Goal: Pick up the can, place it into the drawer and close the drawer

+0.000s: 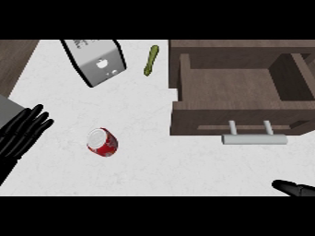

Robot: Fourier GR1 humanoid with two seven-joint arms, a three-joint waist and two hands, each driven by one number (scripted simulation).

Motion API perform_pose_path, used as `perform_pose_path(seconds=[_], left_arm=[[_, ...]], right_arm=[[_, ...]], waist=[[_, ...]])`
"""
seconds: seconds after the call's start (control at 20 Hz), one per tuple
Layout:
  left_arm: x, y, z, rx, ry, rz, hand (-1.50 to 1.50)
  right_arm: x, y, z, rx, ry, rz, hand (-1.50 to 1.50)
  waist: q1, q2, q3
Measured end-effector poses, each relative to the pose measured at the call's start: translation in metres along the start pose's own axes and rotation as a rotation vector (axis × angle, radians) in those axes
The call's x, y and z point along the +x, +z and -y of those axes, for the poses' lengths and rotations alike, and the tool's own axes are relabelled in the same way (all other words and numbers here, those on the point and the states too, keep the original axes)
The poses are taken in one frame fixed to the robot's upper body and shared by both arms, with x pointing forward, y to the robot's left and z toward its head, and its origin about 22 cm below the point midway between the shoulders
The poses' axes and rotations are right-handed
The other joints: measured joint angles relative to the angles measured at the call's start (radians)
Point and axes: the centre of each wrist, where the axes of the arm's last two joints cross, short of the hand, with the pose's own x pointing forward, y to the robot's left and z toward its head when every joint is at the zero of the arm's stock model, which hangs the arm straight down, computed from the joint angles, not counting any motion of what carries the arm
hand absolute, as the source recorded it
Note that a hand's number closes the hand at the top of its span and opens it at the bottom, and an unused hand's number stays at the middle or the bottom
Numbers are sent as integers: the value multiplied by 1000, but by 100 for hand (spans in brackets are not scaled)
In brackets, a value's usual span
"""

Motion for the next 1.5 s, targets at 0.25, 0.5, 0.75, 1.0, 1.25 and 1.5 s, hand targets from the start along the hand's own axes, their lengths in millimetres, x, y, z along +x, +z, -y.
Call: perform_pose_path(seconds=[0.25,0.5,0.75,1.0,1.25,1.5], left_arm=[[11,16,-17,-4,2,-13,-150],[19,22,-28,18,58,-28,-150],[18,21,-34,42,148,-60,-150],[12,7,-32,42,229,-92,-150],[4,-5,-26,38,289,-124,-150],[-9,-16,-14,45,310,-148,-150]], right_arm=[[-1,16,20,3,5,-6,-150],[-9,24,35,1,0,-15,-150],[-6,35,50,8,-7,-15,-150],[-3,42,66,14,-2,-14,-150],[-2,46,70,14,-9,-14,-150],[5,55,83,9,-10,-13,-150]], waist=[[0,-1,0],[0,0,0],[-3,0,0],[-5,0,0],[-4,0,0],[-5,0,0]])
